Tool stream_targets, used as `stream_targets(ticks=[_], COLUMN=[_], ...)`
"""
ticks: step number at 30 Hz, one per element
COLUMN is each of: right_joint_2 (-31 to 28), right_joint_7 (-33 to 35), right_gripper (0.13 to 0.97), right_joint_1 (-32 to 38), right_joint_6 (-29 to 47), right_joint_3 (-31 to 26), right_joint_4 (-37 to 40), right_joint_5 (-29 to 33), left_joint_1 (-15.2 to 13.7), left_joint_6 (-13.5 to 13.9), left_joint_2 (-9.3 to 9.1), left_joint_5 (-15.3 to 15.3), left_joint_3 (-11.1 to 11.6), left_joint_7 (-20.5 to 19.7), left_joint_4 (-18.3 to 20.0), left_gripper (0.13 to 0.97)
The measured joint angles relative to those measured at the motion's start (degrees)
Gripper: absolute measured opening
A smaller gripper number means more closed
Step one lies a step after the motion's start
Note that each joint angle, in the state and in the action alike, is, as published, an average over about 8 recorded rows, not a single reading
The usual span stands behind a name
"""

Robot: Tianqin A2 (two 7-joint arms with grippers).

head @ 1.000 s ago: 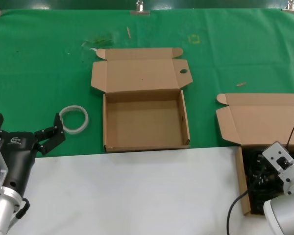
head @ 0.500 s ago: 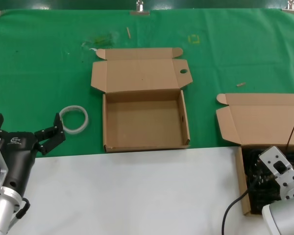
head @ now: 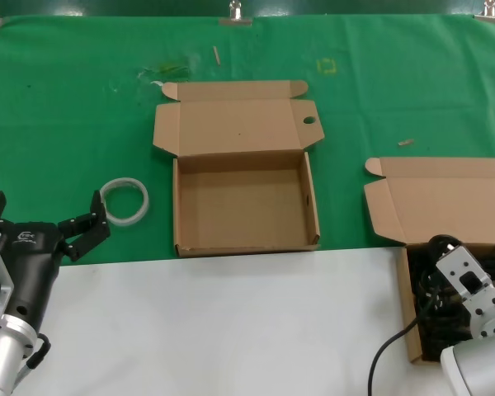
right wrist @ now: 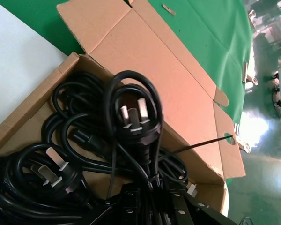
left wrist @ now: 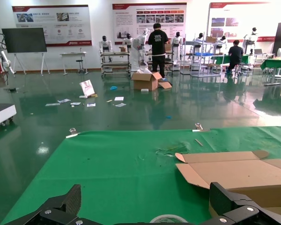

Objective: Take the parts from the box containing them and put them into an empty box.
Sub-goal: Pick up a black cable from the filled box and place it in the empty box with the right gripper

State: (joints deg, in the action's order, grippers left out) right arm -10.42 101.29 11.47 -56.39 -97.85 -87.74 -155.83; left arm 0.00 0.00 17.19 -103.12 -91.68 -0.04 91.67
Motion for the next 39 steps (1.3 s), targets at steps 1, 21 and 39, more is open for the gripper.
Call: stream_targets(ticks=[1,21,39], right_joint_2=[0.0,0.0,0.0], right_joint_7=[0.0,-0.8,-6.2], right_gripper=[0.285,0.207,0.207], right_joint_1=[-0.1,-0.7,16.3], right_joint_6=[-0.2,-4.8,10.1], right_joint_3=[0.0,-4.7,-24.5], right_joint_4=[-0.3,-11.9,10.3], right_joint_5=[0.0,2.2,0.2], left_joint_1=[0.0,0.0,0.0], left_joint_6=[0.0,0.0,0.0], left_joint_2=[0.0,0.0,0.0], left_joint_5=[0.0,0.0,0.0], left_joint_3=[0.0,0.0,0.0], left_joint_7=[0.0,0.0,0.0], left_joint_4=[0.0,0.0,0.0], left_gripper=[0.966,0.966,0.966])
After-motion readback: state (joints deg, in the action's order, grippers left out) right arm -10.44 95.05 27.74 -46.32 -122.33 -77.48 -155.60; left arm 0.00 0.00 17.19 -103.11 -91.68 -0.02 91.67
